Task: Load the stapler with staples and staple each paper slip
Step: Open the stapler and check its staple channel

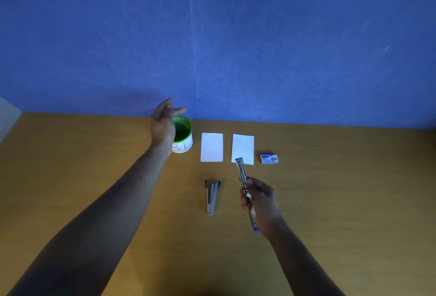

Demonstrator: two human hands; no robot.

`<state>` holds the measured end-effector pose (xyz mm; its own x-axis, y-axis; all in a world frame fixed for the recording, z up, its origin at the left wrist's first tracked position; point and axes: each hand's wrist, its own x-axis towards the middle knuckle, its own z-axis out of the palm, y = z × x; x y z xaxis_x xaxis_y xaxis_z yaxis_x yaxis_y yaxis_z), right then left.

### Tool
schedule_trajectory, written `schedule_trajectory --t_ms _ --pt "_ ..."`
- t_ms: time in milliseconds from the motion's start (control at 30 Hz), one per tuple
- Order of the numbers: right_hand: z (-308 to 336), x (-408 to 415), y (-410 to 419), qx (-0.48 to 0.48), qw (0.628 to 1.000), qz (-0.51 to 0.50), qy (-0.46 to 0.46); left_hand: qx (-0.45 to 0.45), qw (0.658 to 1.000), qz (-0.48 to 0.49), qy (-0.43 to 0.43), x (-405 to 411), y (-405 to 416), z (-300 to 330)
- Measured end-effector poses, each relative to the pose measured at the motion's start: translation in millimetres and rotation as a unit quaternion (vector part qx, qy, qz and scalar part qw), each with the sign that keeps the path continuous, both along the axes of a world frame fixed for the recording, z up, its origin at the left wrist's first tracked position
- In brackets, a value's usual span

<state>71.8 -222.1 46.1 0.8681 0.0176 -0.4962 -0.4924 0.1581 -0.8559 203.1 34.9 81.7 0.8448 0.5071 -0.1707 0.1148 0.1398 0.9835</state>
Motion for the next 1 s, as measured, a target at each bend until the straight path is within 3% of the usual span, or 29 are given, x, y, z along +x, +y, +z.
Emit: schedule_trajectory --t_ms 200,367,533,767,1000 --pt "4.7 -1.1 0.5 0.017 1.0 -0.005 0.007 0.21 0.975 -0.062 0.023 -10.1 -2.3 -0.3" --pt "4.2 -2.5 2.3 0.038 0.999 -0.026 0.024 0.327 0.941 -0.046 -0.076 -23.4 -19.1 5.3" --pt "2.2 -4.5 3.0 0.063 0.996 -0.047 0.043 0.29 0.935 -0.126 -0.158 -61.0 -60.4 10.3" --pt "2.3 -7.2 2.8 0.08 0.993 -0.072 0.048 0.249 0.892 -0.364 -0.099 -129.0 -114.9 -29.0" --pt "-12.0 -16.0 -6.9 0.078 0.991 -0.085 0.062 0.316 0.869 -0.367 -0.101 -150.0 -136.1 -60.1"
